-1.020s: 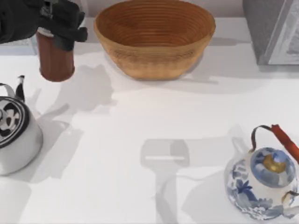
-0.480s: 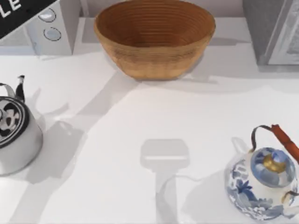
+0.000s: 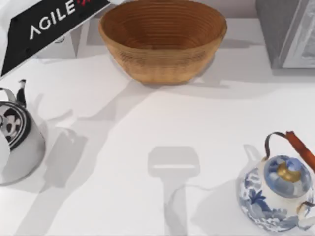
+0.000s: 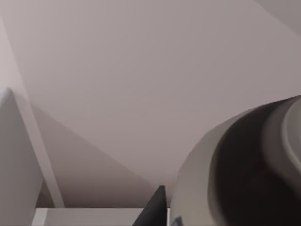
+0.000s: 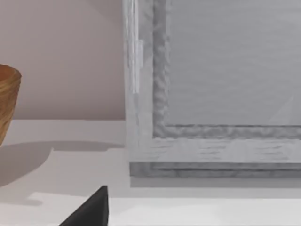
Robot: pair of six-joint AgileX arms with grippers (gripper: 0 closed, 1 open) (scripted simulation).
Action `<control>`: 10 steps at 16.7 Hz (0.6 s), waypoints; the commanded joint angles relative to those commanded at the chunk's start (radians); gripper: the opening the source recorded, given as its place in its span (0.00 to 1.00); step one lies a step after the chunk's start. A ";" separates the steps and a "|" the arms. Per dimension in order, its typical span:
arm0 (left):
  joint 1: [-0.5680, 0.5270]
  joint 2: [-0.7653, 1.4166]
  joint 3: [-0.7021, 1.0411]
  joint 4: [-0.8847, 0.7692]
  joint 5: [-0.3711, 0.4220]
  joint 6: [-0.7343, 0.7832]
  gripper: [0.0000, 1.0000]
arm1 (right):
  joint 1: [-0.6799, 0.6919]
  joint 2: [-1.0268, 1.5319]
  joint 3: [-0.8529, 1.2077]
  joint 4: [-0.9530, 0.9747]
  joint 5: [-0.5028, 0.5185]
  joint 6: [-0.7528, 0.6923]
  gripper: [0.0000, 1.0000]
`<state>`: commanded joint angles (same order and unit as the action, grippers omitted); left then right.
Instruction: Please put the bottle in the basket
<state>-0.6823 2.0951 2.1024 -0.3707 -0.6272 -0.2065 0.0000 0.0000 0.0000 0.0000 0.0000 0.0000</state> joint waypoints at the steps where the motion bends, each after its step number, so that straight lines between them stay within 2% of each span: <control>1: 0.000 0.000 0.000 0.000 0.000 0.000 0.00 | 0.000 0.000 0.000 0.000 0.000 0.000 1.00; 10: 0.034 0.108 -0.066 0.040 0.025 0.044 0.00 | 0.000 0.000 0.000 0.000 0.000 0.000 1.00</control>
<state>-0.6484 2.2032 2.0368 -0.3311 -0.6026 -0.1629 0.0000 0.0000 0.0000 0.0000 0.0000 0.0000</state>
